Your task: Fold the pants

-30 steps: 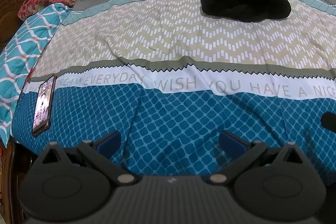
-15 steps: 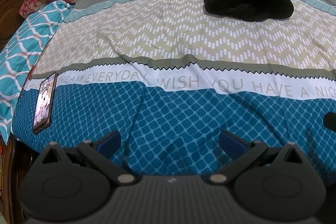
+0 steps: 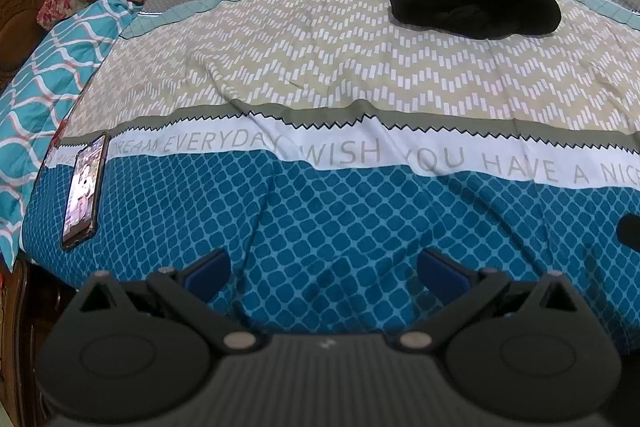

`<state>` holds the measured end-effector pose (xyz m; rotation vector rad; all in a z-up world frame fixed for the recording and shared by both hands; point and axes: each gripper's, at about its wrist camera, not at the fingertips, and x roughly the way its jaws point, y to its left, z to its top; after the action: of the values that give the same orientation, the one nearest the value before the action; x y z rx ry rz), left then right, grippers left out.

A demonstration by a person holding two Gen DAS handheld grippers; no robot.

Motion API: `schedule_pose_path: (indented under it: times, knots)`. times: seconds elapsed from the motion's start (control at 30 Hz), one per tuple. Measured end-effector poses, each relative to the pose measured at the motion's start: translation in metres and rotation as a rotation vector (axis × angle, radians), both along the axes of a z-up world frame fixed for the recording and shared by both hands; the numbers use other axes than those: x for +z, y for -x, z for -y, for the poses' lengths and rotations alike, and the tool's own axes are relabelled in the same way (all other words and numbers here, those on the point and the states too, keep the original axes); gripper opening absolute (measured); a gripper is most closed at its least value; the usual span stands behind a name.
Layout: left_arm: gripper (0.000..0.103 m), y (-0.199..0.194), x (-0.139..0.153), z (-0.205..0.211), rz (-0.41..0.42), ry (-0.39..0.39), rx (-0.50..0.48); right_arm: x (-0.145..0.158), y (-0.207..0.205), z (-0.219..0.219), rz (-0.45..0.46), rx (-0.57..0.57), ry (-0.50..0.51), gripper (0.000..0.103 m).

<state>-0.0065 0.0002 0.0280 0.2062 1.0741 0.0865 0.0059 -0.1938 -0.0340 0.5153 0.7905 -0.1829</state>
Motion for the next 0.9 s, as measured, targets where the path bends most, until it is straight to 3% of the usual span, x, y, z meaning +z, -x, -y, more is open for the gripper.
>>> schedule_pose_path:
  times: [0.9]
  knots:
    - [0.103,-0.0002,-0.0009,0.0006,-0.006,-0.003,0.001,0.0008,0.0006,-0.0023,0.001,-0.002,0.000,0.091]
